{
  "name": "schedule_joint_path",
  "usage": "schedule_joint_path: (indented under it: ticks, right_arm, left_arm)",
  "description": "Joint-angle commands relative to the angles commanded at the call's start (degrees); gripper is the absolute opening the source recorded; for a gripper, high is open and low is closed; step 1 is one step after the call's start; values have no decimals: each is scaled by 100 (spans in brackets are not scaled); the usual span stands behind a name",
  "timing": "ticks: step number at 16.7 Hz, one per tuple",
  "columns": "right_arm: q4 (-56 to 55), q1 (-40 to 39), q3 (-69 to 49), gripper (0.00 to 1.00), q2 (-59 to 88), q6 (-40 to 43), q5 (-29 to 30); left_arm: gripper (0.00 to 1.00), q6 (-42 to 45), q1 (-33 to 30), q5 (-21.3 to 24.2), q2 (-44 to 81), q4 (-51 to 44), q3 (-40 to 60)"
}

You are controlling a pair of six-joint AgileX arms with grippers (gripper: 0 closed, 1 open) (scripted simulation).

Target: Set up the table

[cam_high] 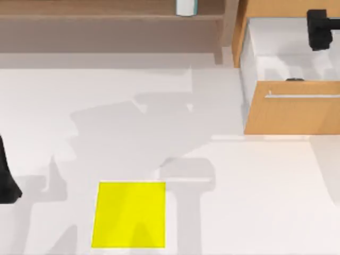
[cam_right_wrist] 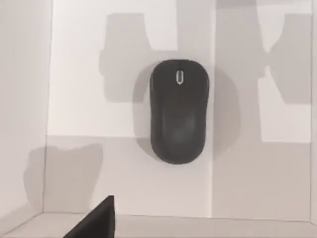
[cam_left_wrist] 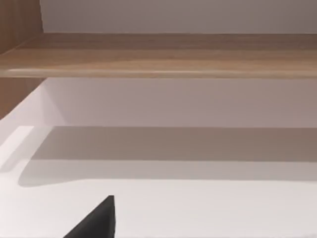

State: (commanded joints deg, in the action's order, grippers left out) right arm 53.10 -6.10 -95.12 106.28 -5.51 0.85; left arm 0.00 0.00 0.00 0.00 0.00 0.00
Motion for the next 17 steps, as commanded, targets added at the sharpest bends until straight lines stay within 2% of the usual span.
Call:
schedule_joint_path:
  ticks: [8, 12, 17]
  right_arm:
    - [1397, -161, -2450, 100, 2779, -142, 23]
    - [1641, -164, -2912, 100, 3275, -173, 30]
    - [1636, -134, -2907, 100, 3278, -171, 30]
  left_arm:
    - [100, 0, 0, 0, 0, 0, 0]
    - [100, 0, 0, 0, 0, 0, 0]
    - [100, 0, 0, 0, 0, 0, 0]
